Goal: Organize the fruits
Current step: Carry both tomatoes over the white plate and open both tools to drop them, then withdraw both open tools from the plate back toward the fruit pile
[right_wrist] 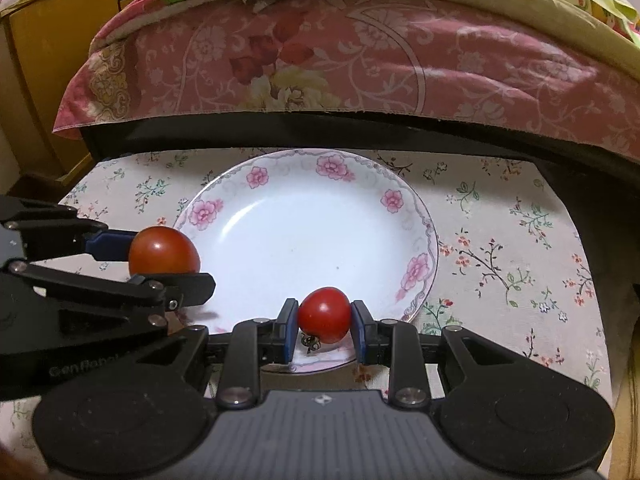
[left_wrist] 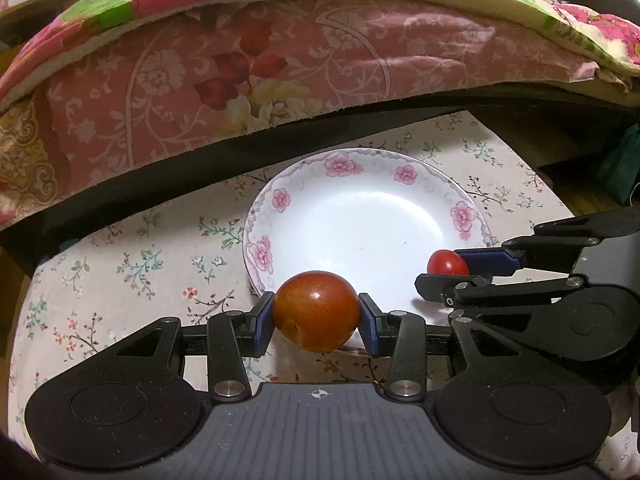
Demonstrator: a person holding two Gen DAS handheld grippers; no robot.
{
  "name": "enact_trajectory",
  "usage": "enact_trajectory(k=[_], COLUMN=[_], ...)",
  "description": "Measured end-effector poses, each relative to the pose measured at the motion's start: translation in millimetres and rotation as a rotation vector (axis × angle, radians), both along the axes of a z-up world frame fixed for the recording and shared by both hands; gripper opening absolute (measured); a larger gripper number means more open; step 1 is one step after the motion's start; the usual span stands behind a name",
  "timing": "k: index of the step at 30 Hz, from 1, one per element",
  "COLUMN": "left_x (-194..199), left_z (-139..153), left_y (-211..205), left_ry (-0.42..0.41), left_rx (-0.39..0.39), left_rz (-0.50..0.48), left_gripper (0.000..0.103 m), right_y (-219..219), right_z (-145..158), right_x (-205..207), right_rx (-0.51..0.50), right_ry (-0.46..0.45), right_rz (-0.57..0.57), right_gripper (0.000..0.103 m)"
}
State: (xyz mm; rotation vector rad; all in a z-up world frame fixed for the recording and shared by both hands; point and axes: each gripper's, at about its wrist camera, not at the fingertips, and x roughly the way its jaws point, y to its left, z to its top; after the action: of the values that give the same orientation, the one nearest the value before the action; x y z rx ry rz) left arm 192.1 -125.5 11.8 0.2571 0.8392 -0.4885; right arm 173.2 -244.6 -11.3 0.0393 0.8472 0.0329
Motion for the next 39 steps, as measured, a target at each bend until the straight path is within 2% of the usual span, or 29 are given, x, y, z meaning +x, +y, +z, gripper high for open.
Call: enact_trajectory(k=[12,19,33,39], left_x=[-1.8,-3.7,-19.7,-26.5], left_z=[3.1,11.5,22.0,28.4], left_y=[-1.7,0.1,8.9,16.6], left_ry=[-0.037,-0.062,-0.109,-0.121], left_rx=[0.029,0.027,0.048,0.049], left_rz=[0.000,0.010,0.009,0.025], left_gripper=[0.053,0.062,0.073,0.074], right_y=[-0.6,-1.2,2.7,4.1], right_z=[-0.6,5.7,20.2,23.2], right_x=[2.2,0.9,-5.9,-11.4], right_rx=[0.008,0.008,-0.018,-0.021], right_ry=[-0.002,-0.021,-0.068,-0.072], right_rz=[-0.003,-0.014,-0.028,-0.029], right_gripper=[0.028,0.029,0.040,0.041])
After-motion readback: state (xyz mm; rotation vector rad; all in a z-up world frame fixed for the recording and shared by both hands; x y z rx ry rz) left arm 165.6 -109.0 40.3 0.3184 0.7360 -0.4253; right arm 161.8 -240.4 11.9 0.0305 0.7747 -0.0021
